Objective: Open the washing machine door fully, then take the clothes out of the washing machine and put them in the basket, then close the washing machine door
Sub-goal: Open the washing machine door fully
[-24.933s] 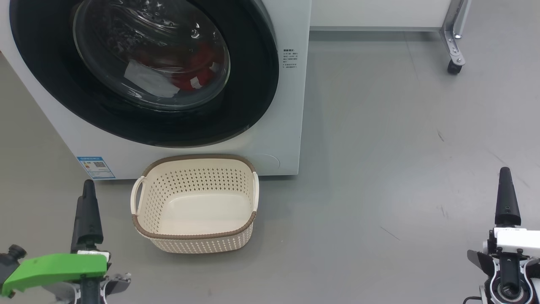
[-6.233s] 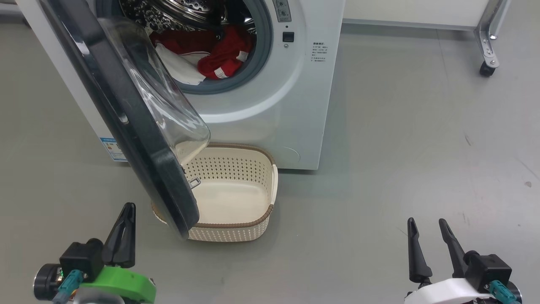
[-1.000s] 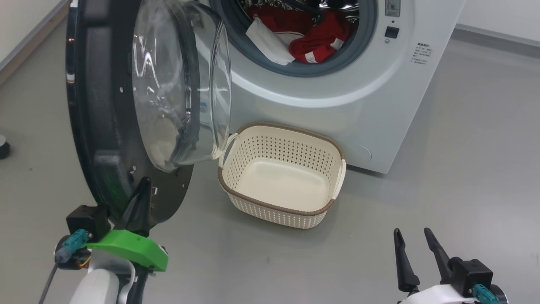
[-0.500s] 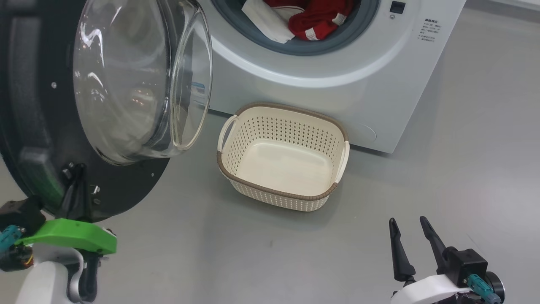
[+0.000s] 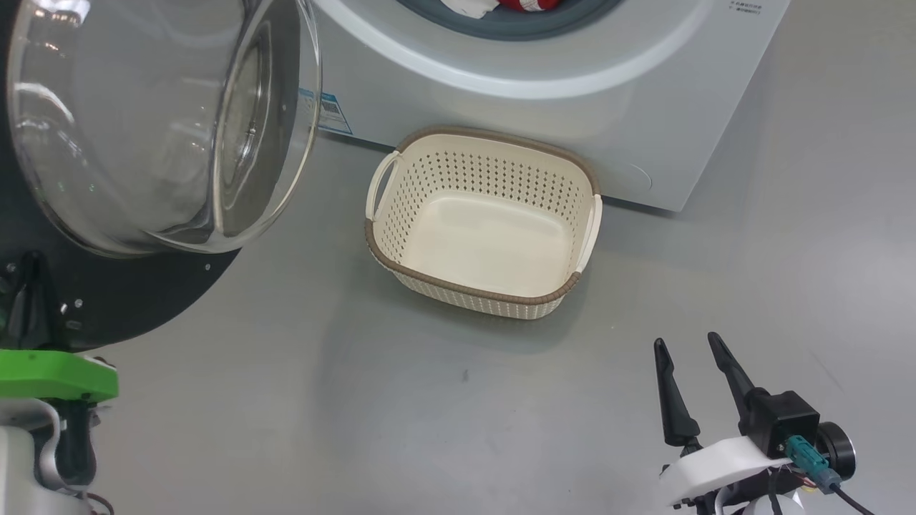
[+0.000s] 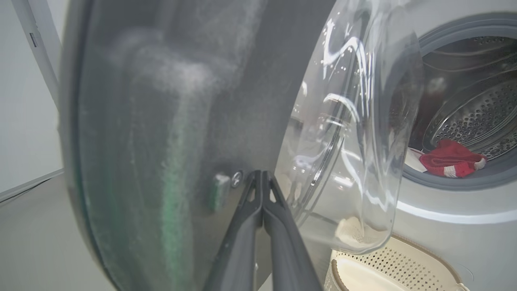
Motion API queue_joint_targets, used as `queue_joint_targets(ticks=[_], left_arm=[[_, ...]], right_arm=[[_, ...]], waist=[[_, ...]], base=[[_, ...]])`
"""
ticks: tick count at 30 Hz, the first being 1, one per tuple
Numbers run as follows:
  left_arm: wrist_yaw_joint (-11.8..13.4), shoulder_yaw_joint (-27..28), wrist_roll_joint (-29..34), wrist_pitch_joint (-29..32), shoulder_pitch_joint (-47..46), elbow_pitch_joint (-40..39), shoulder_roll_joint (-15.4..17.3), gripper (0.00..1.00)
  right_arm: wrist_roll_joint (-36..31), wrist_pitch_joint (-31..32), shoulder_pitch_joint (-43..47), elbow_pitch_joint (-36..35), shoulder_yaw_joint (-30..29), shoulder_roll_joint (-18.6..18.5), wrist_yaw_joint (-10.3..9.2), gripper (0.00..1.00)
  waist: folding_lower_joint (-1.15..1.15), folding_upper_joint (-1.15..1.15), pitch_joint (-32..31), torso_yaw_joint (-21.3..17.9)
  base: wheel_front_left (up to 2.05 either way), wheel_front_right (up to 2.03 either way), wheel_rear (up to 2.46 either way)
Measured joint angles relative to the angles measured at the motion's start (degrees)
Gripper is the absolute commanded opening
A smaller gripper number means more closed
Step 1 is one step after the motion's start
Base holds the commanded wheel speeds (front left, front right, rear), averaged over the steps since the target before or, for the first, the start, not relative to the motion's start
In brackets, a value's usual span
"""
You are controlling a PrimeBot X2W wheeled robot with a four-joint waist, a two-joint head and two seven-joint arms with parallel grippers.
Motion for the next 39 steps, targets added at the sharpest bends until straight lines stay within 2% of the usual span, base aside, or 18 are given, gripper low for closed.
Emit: queue_joint_targets(ticks=[26, 39], left_arm=[[-1.85, 7.88, -5.69, -0.67, -8.71, 10.45, 6.80, 0.00], [-2.72, 8.12, -5.79, -1.23, -12.78, 16.47, 9.25, 0.00]], right_arm=[[-3.85, 2.85, -4.27, -2.02, 0.43, -2.21, -1.56, 1.00], [-4.25, 3.83, -5.42, -2.77, 0.35, -2.46, -2.02, 1.00]], waist=[[0.00, 0.00, 9.58, -0.19], [0.00, 0.00, 12.28, 0.07]], base=[[0.00, 0.00, 0.00], [0.00, 0.00, 0.00]])
